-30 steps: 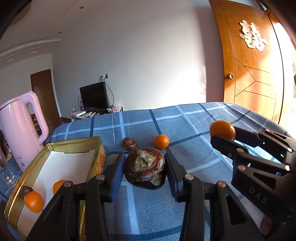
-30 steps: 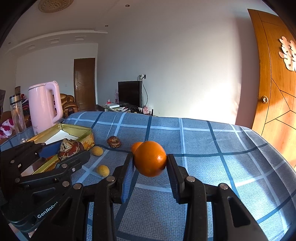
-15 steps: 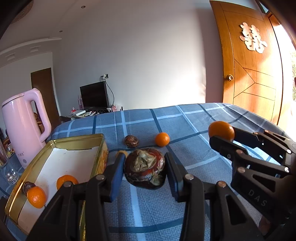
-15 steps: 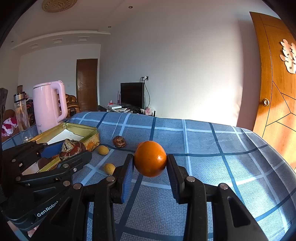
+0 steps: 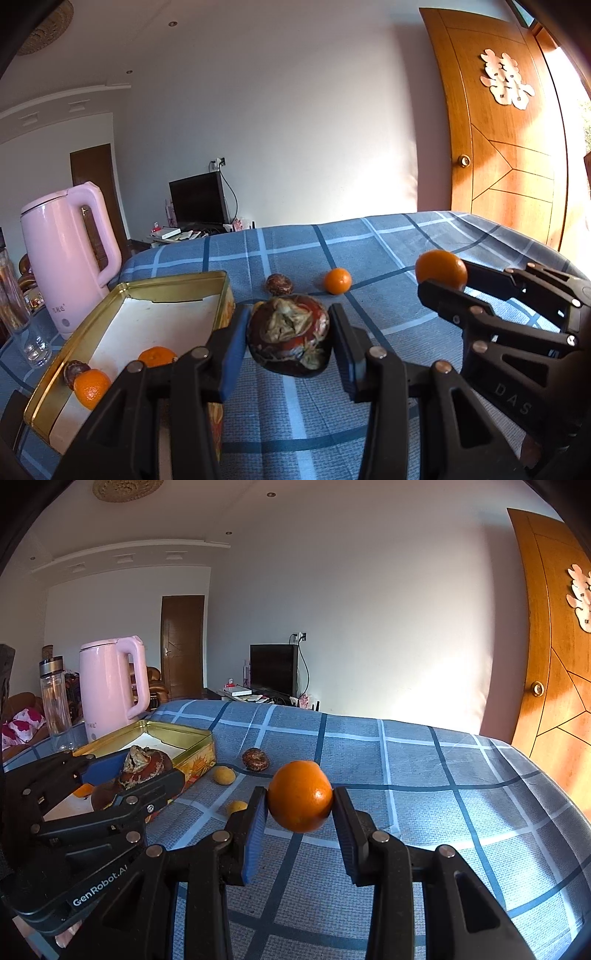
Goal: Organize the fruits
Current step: 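Lift and carry the orange with the right tool while the left tool carries the brown fruit toward the tray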
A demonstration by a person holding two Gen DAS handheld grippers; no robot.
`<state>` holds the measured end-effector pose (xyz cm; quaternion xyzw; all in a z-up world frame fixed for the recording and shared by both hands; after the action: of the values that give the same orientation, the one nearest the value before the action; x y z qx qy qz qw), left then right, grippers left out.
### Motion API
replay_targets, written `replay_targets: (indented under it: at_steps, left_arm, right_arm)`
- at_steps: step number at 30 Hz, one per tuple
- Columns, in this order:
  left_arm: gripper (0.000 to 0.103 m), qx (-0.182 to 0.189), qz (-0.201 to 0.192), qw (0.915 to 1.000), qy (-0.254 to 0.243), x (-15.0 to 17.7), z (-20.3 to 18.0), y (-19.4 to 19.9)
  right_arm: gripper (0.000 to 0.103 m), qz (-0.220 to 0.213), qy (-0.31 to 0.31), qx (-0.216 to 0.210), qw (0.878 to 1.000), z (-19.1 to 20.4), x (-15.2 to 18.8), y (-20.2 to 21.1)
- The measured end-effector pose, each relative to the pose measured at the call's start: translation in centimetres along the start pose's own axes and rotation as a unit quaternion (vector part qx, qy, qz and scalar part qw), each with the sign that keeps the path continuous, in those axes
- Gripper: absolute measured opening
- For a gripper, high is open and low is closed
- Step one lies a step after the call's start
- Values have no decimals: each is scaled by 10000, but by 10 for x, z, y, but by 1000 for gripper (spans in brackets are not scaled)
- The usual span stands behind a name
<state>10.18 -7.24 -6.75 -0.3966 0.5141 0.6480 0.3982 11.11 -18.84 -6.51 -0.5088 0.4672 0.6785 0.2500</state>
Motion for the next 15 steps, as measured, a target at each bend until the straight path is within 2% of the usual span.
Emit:
replay_targets:
  at_steps: [15]
  left_arm:
    - [45, -183, 67, 9996, 180, 5, 32, -1]
  right_arm:
    - [38, 78, 141, -187, 9997, 21, 1, -5]
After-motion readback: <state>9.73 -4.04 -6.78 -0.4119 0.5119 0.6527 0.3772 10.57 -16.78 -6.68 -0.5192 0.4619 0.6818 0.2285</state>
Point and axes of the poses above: each gripper's, at about its wrist camera, not at the fingertips, and y roughly against the way its jaws point, z to its left, x to its underside, the point moved 7 cm from there along -y, roughly the way its jaws point, and after that the axes turned 12 degrees about -x, right-handed, at the moved point
